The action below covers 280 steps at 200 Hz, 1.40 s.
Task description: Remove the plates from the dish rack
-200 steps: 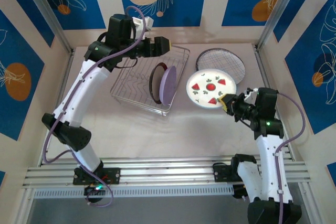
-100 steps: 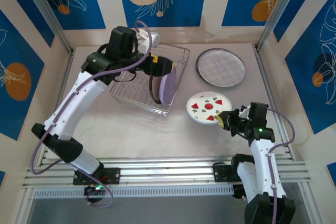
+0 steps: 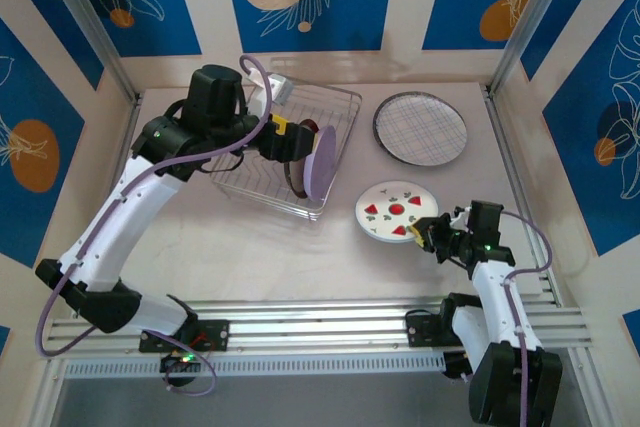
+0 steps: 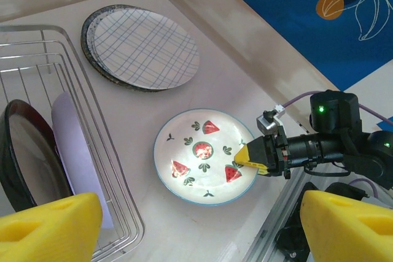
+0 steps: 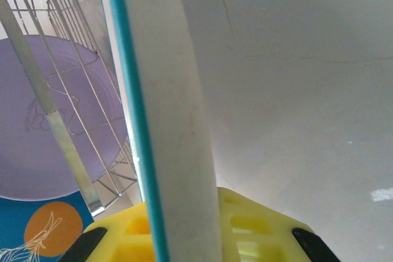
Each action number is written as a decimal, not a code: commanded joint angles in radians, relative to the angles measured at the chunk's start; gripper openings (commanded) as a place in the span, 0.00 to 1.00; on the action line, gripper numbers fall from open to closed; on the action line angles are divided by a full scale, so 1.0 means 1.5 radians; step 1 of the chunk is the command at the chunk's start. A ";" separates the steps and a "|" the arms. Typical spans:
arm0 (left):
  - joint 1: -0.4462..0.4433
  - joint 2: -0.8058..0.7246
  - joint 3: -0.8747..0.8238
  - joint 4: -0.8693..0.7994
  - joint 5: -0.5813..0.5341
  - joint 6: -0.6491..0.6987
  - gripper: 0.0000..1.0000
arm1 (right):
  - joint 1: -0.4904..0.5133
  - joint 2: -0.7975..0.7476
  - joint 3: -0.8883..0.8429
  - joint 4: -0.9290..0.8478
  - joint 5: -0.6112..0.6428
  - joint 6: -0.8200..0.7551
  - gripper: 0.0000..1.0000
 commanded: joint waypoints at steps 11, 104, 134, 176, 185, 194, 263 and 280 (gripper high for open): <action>-0.005 -0.019 -0.021 0.011 -0.006 0.003 0.84 | 0.001 0.006 -0.011 0.076 -0.034 -0.017 0.00; -0.006 -0.020 -0.023 0.012 -0.009 -0.008 0.84 | 0.022 0.109 -0.023 0.170 -0.021 -0.023 0.00; -0.006 -0.018 -0.019 0.010 -0.010 -0.006 0.84 | 0.037 0.161 -0.008 0.190 -0.013 -0.027 0.00; -0.005 -0.018 -0.017 0.008 -0.013 -0.005 0.84 | 0.057 0.228 0.022 0.165 0.013 -0.042 0.15; -0.006 -0.018 -0.017 0.007 -0.016 -0.005 0.84 | 0.060 0.240 0.030 0.150 0.023 -0.047 0.22; -0.005 -0.019 -0.015 0.006 -0.017 -0.004 0.84 | 0.062 0.253 0.036 0.137 0.029 -0.051 0.27; -0.005 -0.016 -0.012 0.002 -0.020 -0.005 0.84 | 0.070 0.303 0.082 0.065 0.064 -0.058 0.58; -0.005 -0.016 -0.012 -0.002 -0.019 -0.006 0.84 | 0.077 0.309 0.100 0.037 0.081 -0.058 0.61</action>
